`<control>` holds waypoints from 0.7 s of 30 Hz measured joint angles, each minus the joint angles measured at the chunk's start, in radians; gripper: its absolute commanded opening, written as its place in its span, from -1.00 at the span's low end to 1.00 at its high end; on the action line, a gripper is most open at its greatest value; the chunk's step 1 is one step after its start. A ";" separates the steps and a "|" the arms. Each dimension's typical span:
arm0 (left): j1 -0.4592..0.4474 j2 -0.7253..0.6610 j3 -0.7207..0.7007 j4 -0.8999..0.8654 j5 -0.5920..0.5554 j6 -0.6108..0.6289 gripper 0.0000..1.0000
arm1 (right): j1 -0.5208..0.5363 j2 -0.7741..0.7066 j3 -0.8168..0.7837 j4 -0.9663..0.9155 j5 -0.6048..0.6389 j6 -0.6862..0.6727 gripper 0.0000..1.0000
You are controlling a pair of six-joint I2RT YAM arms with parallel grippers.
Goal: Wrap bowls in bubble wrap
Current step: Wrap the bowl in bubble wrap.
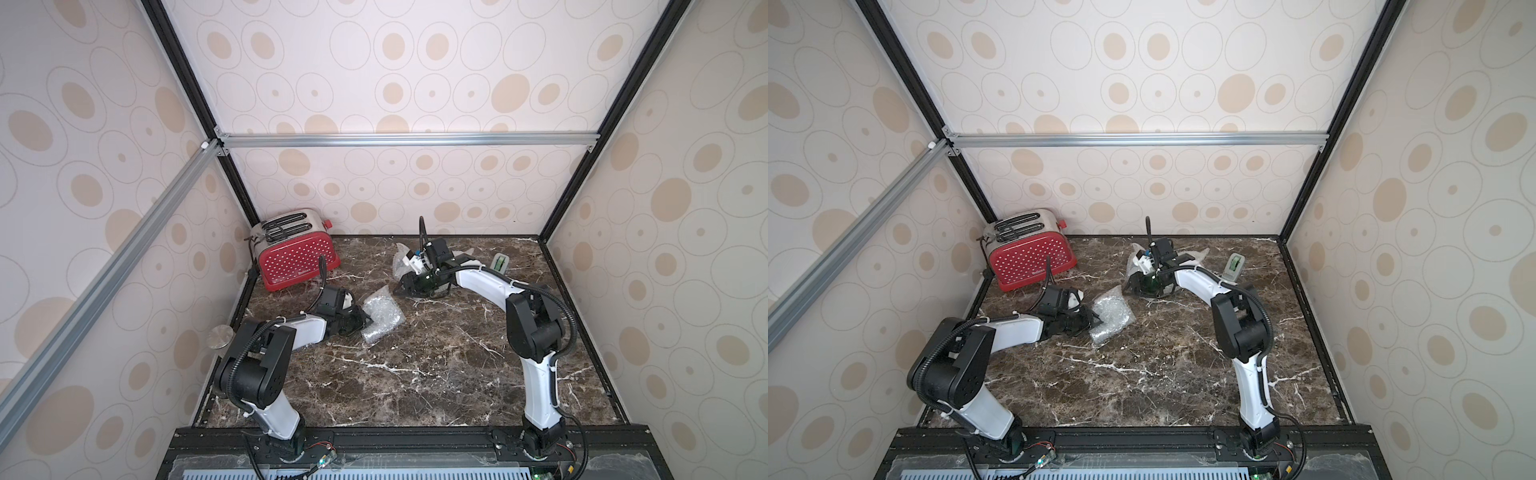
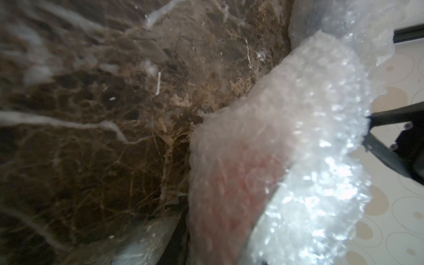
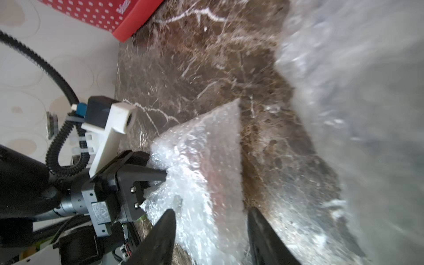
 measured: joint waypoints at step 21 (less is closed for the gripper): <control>0.002 0.087 0.074 -0.038 0.092 0.044 -0.51 | 0.042 0.198 0.131 -0.087 -0.085 -0.124 -0.14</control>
